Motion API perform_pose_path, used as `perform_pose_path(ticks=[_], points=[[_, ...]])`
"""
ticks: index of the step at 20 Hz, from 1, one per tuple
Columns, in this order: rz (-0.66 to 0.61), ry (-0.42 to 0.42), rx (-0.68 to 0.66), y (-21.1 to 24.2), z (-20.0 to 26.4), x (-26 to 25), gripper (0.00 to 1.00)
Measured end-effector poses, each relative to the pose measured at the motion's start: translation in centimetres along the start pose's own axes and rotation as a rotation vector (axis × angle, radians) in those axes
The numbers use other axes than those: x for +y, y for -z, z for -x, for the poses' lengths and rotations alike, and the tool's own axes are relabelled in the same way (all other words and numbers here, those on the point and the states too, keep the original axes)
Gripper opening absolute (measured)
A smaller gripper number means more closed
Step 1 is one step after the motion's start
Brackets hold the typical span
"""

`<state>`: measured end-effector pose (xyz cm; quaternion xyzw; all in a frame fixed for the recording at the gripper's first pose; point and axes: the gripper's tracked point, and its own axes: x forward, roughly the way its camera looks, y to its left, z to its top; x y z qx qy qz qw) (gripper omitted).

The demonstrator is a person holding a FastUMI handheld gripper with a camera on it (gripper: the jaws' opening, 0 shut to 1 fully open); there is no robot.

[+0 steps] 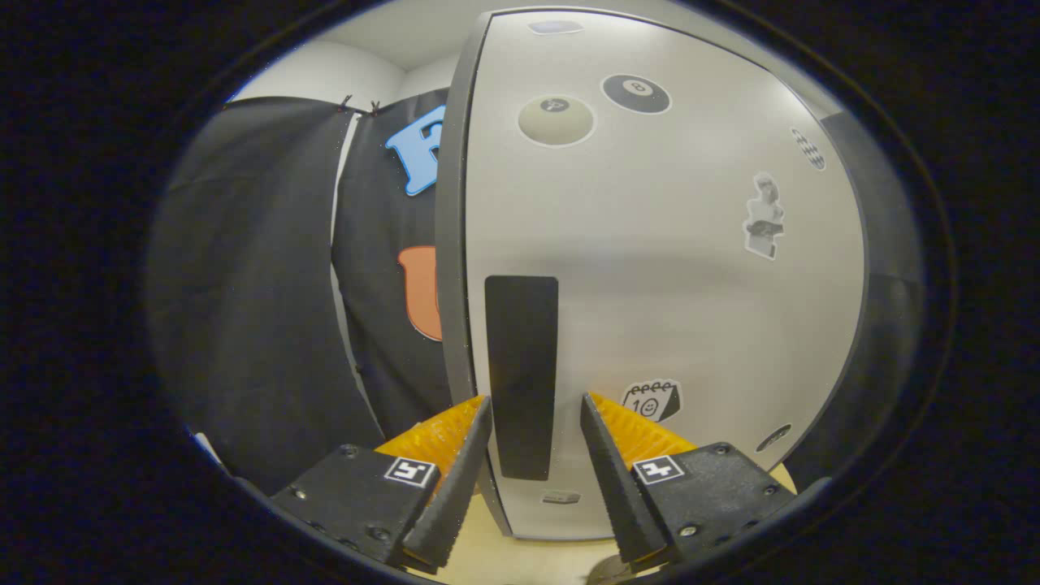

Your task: Open the shoe cabinet door, grab the shoes and put them into the shoe cabinet, then close the shoe cabinet door.

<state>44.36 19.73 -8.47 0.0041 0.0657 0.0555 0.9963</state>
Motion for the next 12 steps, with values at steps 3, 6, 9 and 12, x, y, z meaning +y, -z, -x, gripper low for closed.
perform_pose_path(ticks=[3,6,9,12], points=[[-0.038,-0.017,-0.007,0.14,-0.1,0.61,0.6],[-0.032,-0.031,0.017,0.44,-0.19,1.04,0.45],[-0.043,-0.059,0.032,0.53,-0.09,0.82,0.39],[-0.035,-0.089,0.047,0.62,0.38,0.8,0.36]])
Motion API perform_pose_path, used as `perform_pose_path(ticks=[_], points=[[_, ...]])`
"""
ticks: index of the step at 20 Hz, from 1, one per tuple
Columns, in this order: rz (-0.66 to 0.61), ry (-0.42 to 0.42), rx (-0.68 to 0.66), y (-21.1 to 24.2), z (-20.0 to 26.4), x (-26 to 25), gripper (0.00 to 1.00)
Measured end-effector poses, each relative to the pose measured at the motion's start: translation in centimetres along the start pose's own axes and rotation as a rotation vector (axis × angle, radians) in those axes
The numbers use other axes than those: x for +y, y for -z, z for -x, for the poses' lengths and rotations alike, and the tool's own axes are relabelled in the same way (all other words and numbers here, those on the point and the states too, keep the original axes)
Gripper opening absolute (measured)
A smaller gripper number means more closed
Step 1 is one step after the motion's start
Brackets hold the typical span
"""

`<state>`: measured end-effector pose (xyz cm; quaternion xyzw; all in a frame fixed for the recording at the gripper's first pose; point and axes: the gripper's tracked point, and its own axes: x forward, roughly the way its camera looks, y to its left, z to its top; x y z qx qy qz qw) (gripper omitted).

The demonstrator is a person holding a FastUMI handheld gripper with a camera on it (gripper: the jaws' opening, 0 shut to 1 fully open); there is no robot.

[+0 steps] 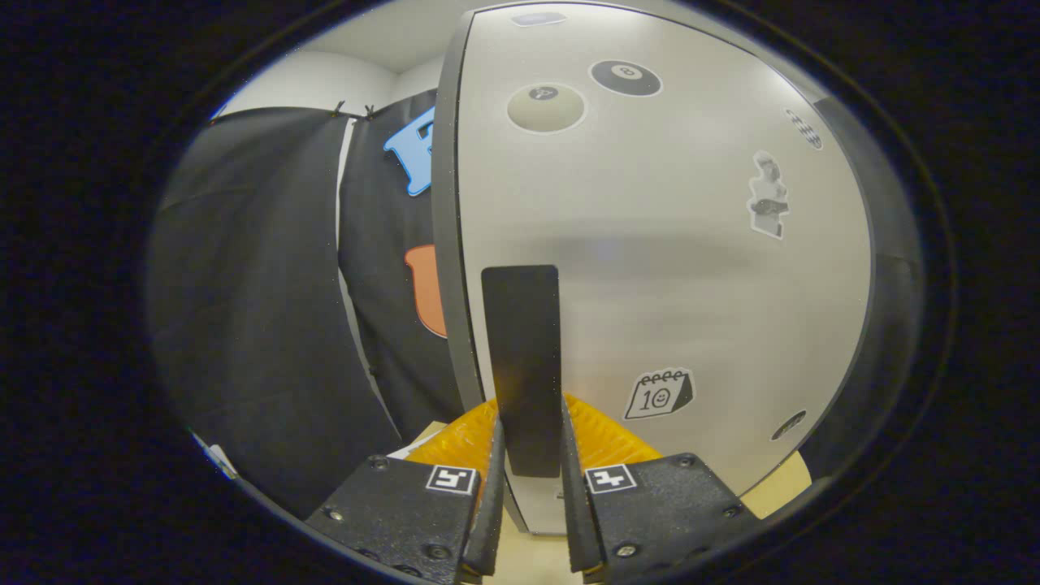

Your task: Open the shoe cabinet door, grab the shoes and put them into the shoe cabinet, then close the shoe cabinet door.

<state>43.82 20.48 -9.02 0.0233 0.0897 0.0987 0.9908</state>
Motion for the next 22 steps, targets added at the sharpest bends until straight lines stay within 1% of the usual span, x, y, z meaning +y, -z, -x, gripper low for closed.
perform_pose_path(ticks=[2,4,8,11,14,16,22], points=[[0.037,-0.011,-0.008,0.1,0.4,-0.1,0.35],[0.043,-0.026,-0.01,0.3,1.3,0.0,0.34],[0.056,-0.042,-0.007,0.7,4.2,0.6,0.33],[0.067,-0.055,-0.01,1.0,6.3,0.0,0.33],[0.047,-0.074,-0.004,1.6,9.8,-1.2,0.32],[0.033,-0.077,-0.004,2.0,11.4,-2.4,0.3],[-0.01,-0.043,-0.02,2.8,15.9,-5.1,0.28]])
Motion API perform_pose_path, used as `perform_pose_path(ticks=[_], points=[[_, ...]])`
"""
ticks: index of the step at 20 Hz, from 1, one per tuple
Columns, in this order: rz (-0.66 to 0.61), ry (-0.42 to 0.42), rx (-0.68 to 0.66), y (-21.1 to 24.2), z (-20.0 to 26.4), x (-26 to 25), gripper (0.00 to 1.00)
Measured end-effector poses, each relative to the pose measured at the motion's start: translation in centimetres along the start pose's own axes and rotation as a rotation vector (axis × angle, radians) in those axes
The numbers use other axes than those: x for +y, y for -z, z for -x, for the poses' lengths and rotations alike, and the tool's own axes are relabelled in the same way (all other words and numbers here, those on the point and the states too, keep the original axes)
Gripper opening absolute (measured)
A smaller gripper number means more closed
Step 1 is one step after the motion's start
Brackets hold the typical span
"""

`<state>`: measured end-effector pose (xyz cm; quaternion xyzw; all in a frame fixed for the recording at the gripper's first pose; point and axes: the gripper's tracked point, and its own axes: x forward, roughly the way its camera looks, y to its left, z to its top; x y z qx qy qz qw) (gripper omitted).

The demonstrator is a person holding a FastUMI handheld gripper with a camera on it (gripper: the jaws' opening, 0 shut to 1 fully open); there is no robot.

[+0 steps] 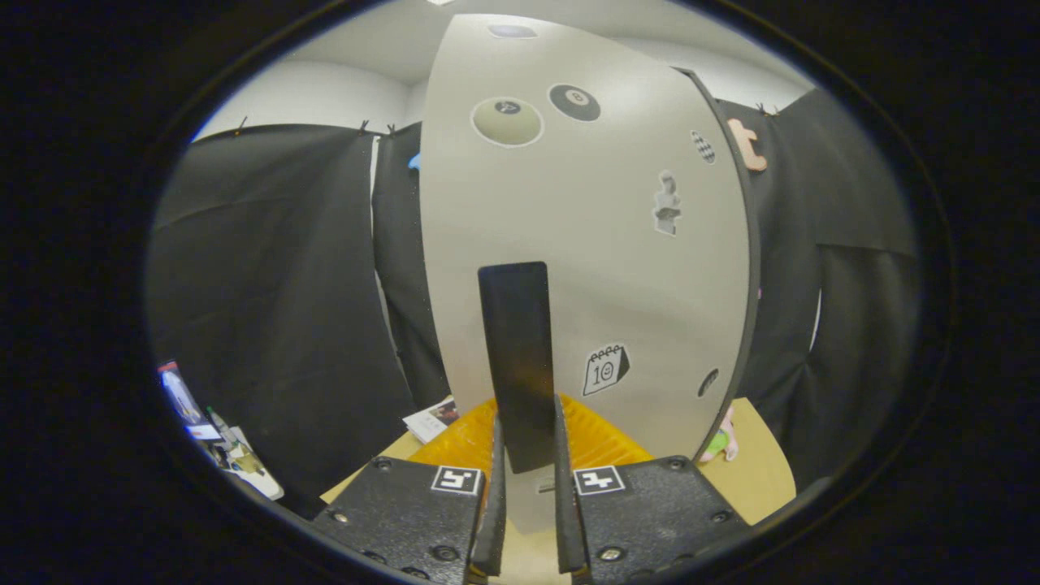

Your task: Open the shoe cabinet door, grab the shoes and put them into the shoe cabinet, then close the shoe cabinet door.

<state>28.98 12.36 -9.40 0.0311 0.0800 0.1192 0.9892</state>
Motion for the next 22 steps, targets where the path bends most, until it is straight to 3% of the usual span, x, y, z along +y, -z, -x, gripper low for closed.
perform_pose_path(ticks=[12,17,22], points=[[-0.033,0.1,-0.014,1.1,7.7,-6.6,0.23],[-0.008,0.182,-0.022,1.1,9.7,-10.5,0.13],[-0.012,0.181,-0.02,1.2,10.4,-12.9,0.08]])
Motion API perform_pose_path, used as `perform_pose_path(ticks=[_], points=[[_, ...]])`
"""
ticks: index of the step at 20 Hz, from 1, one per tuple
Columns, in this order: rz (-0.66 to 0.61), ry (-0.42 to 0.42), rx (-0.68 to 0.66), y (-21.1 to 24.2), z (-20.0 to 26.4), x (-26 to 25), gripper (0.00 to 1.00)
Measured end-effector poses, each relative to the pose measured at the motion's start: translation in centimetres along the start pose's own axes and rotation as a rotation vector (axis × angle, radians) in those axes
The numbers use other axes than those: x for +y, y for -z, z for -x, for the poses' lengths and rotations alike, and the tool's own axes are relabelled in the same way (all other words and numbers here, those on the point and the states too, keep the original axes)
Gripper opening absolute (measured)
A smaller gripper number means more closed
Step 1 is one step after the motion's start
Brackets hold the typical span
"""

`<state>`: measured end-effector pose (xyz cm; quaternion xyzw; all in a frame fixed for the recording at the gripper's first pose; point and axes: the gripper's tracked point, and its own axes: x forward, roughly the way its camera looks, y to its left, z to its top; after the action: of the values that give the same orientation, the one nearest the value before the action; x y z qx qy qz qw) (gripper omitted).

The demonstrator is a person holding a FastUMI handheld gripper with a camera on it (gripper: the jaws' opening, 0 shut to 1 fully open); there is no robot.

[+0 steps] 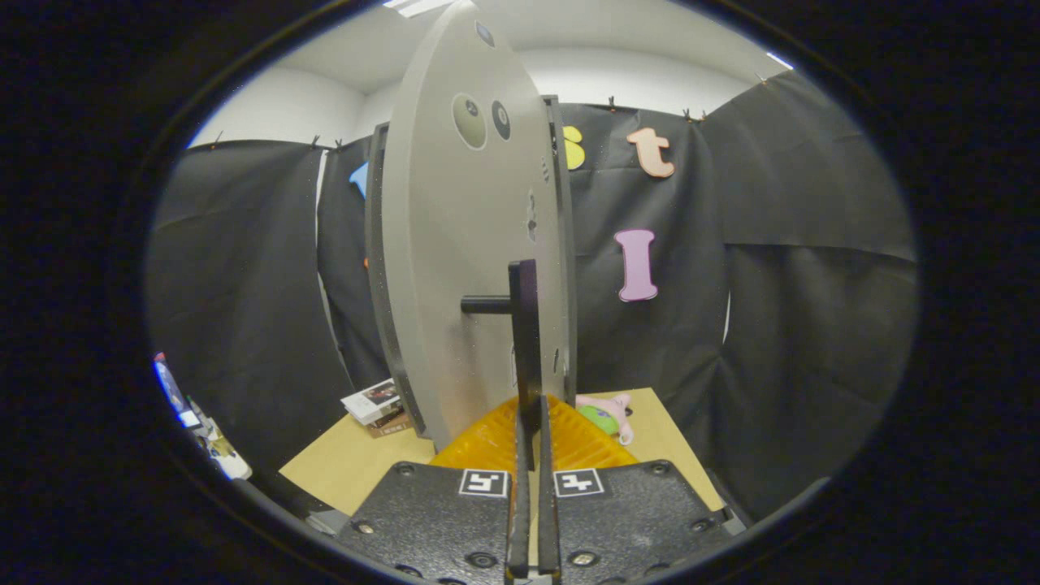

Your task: Open the shoe cabinet door, grab the shoes and put them into the shoe cabinet, then close the shoe cabinet door.

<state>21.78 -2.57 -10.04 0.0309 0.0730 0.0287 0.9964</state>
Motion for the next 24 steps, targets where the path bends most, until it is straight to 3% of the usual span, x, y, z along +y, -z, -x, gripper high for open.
perform_pose_path(ticks=[6,11,16,24], points=[[-0.038,0.047,-0.004,-0.4,0.3,-4.1,0.04],[-0.088,-0.043,0.004,-0.3,-0.3,-3.8,0.04],[-0.07,-0.026,0.003,-0.1,-0.1,-4.1,0.04],[-0.078,0.116,0.006,0.3,3.3,-5.1,0.05]])
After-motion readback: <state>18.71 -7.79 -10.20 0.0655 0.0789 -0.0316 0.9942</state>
